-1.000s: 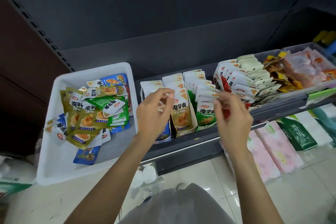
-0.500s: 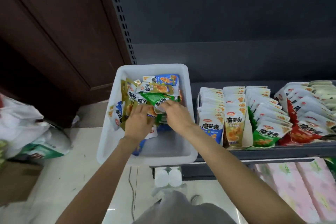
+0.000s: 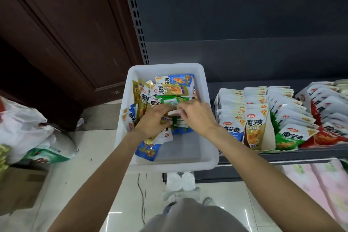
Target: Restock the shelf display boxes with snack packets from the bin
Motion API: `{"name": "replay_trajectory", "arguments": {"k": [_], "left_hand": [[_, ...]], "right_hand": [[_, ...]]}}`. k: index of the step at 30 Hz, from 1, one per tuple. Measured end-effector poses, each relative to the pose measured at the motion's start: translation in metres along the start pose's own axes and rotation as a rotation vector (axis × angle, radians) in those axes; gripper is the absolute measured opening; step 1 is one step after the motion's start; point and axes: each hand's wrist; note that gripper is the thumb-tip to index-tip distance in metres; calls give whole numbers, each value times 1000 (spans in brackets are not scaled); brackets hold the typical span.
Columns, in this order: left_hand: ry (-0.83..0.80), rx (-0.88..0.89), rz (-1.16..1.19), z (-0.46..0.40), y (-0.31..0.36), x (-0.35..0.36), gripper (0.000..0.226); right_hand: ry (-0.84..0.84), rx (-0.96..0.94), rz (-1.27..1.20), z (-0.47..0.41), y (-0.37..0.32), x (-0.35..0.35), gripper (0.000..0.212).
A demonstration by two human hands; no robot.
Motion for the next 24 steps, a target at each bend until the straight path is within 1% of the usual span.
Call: {"name": "replay_trajectory", "arguments": {"k": [2,3,5,7,9,10,12,14,15,17,18,19,21,22,23,24], "left_hand": [[110,-48,221,5,16,-10,12],[157,-80,333,6,26,-17,8],[195,-126,526,8,46,-29,17],[172,-155,609,10,61,-37,31],[133,-189,680,12,71,-40,32],[118,-206,695,13,75,-39,27],[107,-220,667,13,84,-35,14],[130,-192,621,12,95,-30,11],[147,-167,598,12,103,-27,10],[153,-102,594,14,124,-21,5],[128,-57,611,15,137,-18,9],[96,2,624,15,151,-14,15],[53,108,637,9,177,0,20],[42,148,642,3,191,9,21],[31,179,643,-4,205,18,22],[16,206,634,-12,219,28,21]], "right_hand": [[245,123,-294,9,5,-13,13],[318,190,-418,11,9,-18,12],[340,319,-635,15,16,-27,10],[300,390,-776,18,21,-33,8],[284,405,-779,24,25,-37,9],[291,396,-743,27,26,-39,10],[364,313,-575,38,26,-44,11],[456,206,-425,53,24,-52,12],[488,189,-412,62,26,-57,12],[518,219,-492,86,34,-69,10],[495,254,-574,99,40,-77,9],[444,292,-678,114,46,-86,11],[316,355,-846,143,59,-101,22],[297,376,-856,157,66,-108,27],[320,390,-817,171,73,-114,29],[371,394,-712,184,81,-121,29]]}}
Point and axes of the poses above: each hand's wrist, its own z-axis away from the middle knuckle, its own x-axis out of the palm, y = z × x, and after that the axes turned 1 degree about z, right-handed
